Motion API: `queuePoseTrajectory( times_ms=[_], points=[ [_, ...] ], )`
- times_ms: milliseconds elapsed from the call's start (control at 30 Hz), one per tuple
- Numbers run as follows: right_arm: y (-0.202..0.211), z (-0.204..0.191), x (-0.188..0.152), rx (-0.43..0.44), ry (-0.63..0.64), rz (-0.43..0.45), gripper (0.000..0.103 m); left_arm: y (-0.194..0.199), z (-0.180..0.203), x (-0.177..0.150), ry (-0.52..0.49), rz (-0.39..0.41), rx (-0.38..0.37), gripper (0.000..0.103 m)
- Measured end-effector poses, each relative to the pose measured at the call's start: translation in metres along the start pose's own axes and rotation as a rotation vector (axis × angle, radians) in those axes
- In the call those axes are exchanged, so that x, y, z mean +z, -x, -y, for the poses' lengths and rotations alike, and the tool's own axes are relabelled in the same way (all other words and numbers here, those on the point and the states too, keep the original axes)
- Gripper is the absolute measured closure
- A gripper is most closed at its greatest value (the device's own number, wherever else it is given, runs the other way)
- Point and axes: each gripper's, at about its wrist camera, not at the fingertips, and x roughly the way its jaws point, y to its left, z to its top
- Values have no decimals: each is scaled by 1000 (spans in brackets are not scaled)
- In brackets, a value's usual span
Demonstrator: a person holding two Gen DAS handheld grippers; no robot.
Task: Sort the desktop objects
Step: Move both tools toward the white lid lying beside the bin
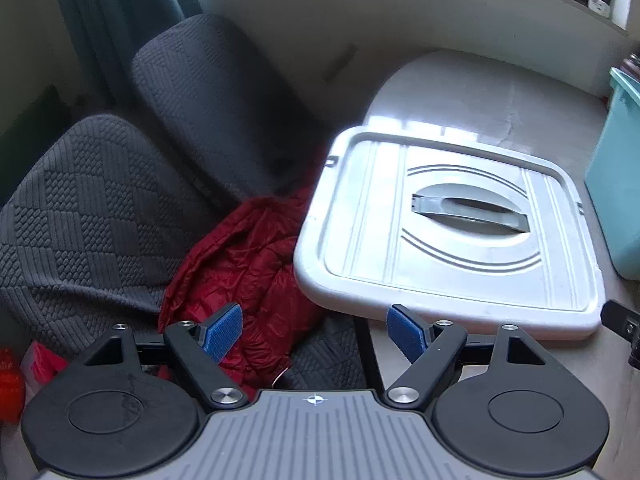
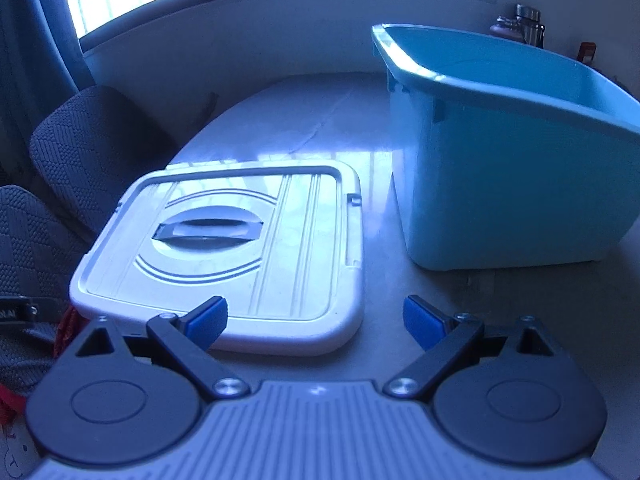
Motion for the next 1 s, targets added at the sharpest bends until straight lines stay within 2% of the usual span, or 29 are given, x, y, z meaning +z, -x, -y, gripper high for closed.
queuePoseTrajectory(
  times_ms=[333, 533, 767, 1000],
  points=[
    [-16, -1, 3, -45, -50, -48, 8, -23, -20, 17, -11, -48, -31, 22],
    [-21, -5, 8, -64, -81, -57, 8, -34, -32, 33, -38, -51, -40, 22],
    [-30, -7, 11, -83, -118, -73, 8, -49, -33, 45, -76, -64, -61, 22],
    [-41, -10, 15, -90, -113, -94, 8, -65, -39, 54, -69, -93, -93, 22]
  ],
)
